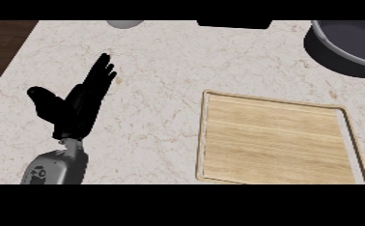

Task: Pick the can from the tray and place it in the pot

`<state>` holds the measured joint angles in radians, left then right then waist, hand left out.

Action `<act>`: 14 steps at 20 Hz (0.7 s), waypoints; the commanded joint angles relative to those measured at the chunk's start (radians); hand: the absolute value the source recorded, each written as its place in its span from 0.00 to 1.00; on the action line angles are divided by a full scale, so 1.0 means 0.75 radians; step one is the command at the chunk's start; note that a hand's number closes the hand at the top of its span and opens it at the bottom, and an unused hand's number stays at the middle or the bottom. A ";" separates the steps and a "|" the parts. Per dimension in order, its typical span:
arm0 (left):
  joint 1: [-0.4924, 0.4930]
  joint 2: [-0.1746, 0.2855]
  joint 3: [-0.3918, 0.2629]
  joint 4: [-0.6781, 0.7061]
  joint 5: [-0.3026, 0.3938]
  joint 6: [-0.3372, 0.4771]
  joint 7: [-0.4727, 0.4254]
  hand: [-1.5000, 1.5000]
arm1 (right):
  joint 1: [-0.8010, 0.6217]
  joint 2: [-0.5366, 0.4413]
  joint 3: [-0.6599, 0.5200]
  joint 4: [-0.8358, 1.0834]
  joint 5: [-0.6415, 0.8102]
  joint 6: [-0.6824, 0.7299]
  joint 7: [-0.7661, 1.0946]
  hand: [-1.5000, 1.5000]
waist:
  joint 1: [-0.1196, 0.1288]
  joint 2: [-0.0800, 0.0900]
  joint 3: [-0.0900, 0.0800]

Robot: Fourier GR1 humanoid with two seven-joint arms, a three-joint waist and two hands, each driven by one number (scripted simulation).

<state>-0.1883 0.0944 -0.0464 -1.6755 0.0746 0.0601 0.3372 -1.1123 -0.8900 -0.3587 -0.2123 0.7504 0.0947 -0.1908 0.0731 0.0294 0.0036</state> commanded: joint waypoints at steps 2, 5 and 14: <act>-0.021 -0.048 -0.045 -0.003 -0.051 0.048 -0.004 0.50 | -0.004 0.062 -0.071 0.113 -0.066 0.063 0.057 0.00 | 0.000 0.003 0.002; 0.012 -0.014 -0.007 0.013 -0.019 0.012 -0.026 0.50 | -0.058 -0.010 -0.161 0.122 -0.156 0.154 0.055 0.00 | 0.003 0.003 0.002; 0.038 -0.012 -0.004 -0.010 -0.014 0.009 -0.022 0.50 | 0.009 -0.061 -0.427 0.059 -0.399 -0.129 -0.078 0.00 | -0.010 0.001 0.003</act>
<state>-0.1711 0.0803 -0.0563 -1.6762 0.0644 0.0670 0.3262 -1.1168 -0.8959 -0.6137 -0.1579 0.5101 0.0347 -0.2281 0.0706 0.0321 0.0066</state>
